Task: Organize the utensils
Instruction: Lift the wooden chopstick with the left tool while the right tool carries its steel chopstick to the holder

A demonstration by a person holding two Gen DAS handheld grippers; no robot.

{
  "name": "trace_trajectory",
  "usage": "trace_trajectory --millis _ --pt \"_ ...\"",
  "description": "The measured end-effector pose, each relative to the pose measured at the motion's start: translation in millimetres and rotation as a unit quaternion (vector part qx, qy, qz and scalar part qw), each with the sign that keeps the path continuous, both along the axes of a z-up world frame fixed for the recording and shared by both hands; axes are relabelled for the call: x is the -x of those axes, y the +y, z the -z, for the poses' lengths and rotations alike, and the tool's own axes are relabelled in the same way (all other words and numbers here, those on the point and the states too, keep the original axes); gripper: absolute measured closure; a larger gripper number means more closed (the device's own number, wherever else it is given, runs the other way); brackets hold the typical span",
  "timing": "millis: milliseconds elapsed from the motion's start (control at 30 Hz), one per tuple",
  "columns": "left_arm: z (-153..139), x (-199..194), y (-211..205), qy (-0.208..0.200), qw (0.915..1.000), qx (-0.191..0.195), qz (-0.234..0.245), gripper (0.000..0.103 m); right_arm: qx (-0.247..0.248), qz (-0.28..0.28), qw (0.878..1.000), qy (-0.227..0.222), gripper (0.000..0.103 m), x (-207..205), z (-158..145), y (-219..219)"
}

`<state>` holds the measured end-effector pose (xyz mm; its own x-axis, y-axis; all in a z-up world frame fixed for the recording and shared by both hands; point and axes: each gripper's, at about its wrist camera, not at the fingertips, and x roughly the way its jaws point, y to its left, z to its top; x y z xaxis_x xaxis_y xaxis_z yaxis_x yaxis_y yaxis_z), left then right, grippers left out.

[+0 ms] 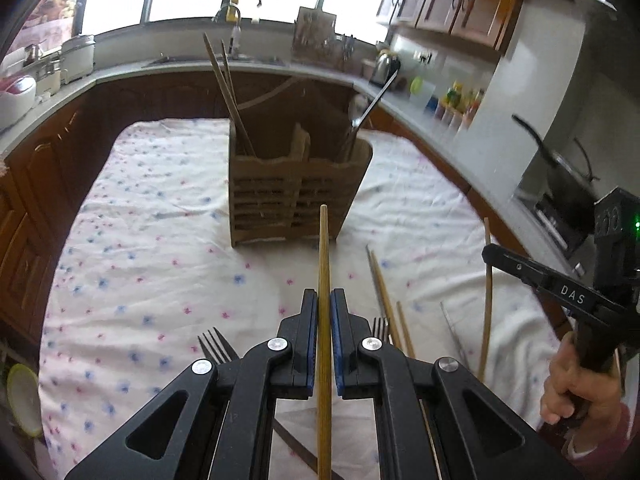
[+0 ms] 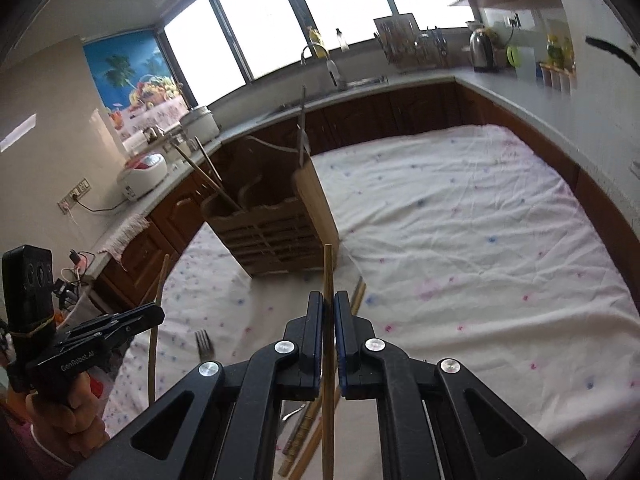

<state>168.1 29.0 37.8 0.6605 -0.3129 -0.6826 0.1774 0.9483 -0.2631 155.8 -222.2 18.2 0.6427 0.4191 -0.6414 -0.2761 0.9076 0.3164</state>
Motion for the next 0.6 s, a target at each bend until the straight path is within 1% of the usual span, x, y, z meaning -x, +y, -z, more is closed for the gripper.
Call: trace_trajectory --millis 100,200,433,600 --pt "-10.1 12.8 6.6 -0.011 0.9999 0.008 -0.004 0.098 -0.004 -0.002 1.000 -0.012 0.097 4.8 -7.8 2.4" --pt "-14.2 21.1 12.1 -0.016 0.9997 0.016 -0.006 0.098 -0.003 -0.004 1.000 -0.023 0.097 8.2 -15.4 5.4" --pt "-22.9 30.7 16.9 -0.029 0.9993 0.021 -0.011 0.098 -0.009 -0.001 0.999 -0.047 0.097 16.3 -29.8 3.7" --pt "-35.5 39.0 24.3 -0.055 0.9977 0.031 -0.022 0.098 -0.011 0.004 0.997 -0.077 0.097 21.5 -44.1 3.0"
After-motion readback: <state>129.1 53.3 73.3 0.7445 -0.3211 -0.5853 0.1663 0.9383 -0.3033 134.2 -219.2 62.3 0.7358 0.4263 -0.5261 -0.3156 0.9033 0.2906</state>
